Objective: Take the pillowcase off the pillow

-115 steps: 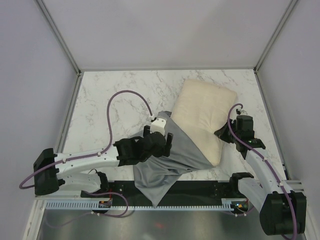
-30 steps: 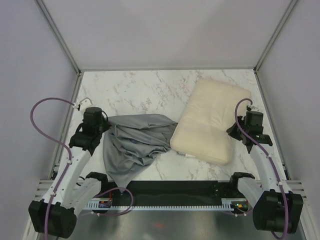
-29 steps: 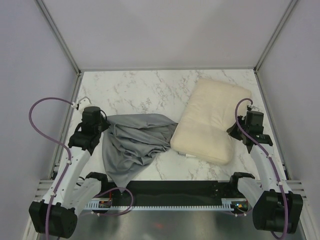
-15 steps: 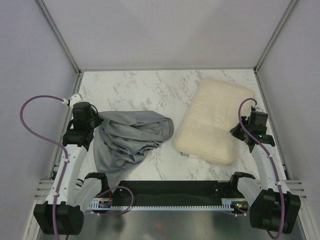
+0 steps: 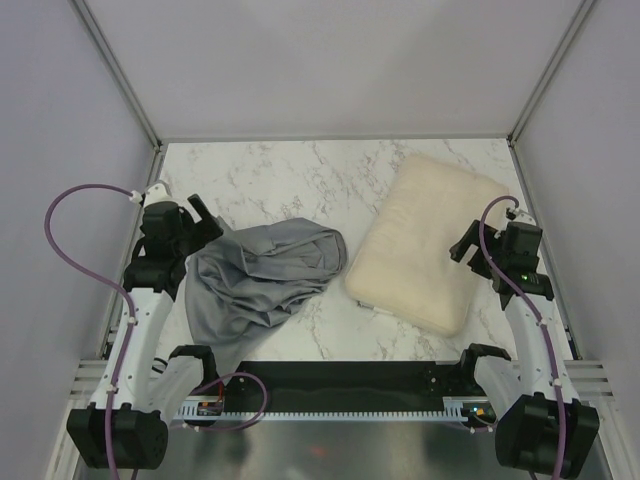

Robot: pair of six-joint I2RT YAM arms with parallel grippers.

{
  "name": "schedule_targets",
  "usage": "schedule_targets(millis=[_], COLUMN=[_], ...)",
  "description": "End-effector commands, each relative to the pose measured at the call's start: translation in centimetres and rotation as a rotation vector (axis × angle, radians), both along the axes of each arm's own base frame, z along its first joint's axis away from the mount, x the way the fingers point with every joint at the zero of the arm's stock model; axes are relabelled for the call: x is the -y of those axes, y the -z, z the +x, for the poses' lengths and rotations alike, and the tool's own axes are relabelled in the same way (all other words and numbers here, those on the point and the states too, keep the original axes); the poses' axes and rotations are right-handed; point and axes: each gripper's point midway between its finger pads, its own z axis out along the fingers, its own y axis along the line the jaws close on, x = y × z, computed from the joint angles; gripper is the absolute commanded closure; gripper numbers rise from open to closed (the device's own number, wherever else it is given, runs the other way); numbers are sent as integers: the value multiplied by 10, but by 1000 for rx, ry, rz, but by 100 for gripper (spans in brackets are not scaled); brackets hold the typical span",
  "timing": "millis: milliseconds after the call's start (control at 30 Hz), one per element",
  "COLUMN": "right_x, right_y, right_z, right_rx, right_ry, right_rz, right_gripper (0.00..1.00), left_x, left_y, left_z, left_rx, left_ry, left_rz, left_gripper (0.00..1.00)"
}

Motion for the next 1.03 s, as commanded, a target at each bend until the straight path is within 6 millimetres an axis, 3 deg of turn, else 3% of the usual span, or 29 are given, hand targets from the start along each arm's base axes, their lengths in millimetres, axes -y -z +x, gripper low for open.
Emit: schedule_targets(millis=[0,400,1000], right_x=[-1,-9,-10], right_y=[-42,-81,-89], right_z=[16,15,13], right_rx=[143,322,357], right_ry=[-37,-78,-85], right_rz=[-27,-45,-50], right_gripper=[2,2,2], left_x=[4,12,15], left_y=[-24,-40,-53], left_z=[4,2,-6], left_rx=[63,131,203], left_ry=[42,101,139], left_rz=[10,12,39], left_gripper=[0,0,0])
